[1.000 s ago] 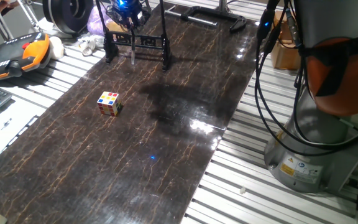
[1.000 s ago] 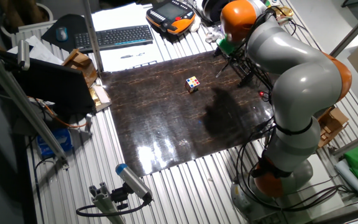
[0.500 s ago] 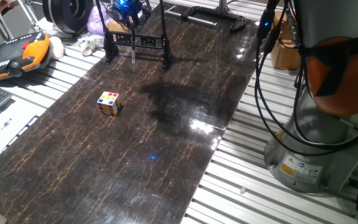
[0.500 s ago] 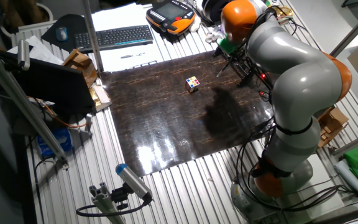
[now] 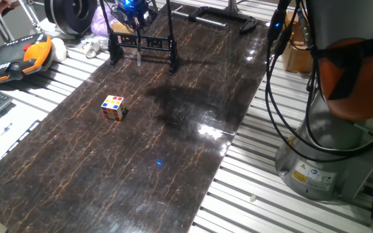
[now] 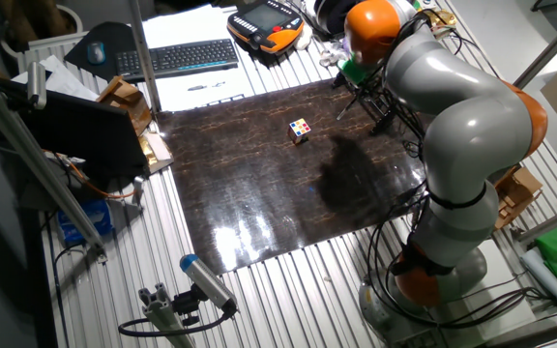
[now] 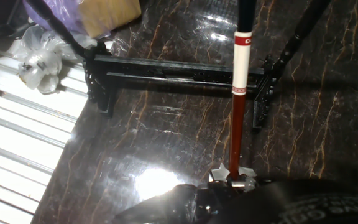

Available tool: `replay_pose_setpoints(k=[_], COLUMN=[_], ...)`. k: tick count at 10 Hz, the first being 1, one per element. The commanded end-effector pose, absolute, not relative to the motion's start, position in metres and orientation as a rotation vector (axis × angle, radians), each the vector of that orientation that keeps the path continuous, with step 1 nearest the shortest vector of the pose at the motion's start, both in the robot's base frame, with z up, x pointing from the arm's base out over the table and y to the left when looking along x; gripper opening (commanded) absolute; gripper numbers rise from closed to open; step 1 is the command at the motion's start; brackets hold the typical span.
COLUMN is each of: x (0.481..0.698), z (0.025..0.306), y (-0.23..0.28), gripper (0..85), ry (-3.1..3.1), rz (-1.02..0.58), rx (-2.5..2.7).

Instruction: Place the brush on the pen rack

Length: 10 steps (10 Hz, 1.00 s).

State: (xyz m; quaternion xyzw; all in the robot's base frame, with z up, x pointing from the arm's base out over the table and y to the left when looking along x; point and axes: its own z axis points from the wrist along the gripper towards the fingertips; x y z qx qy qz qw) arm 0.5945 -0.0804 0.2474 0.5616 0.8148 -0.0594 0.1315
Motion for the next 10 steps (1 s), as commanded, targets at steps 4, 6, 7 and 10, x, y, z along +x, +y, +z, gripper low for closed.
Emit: replay_pose_setpoints(k=[4,6,7,10], x=[0.5957,0.5962,0.5965,0.5978], z=[0.2452,0.2443,0.2439,0.2423], y=[-0.0809,-0.0812,-0.0811,-0.0814], gripper=[1.0,1.0,1.0,1.0], ry=[2.37,2.37,2.371,2.386], rz=[-0.164,-0.163,-0.162,-0.159], rx=[1.638,1.641,1.642,1.641])
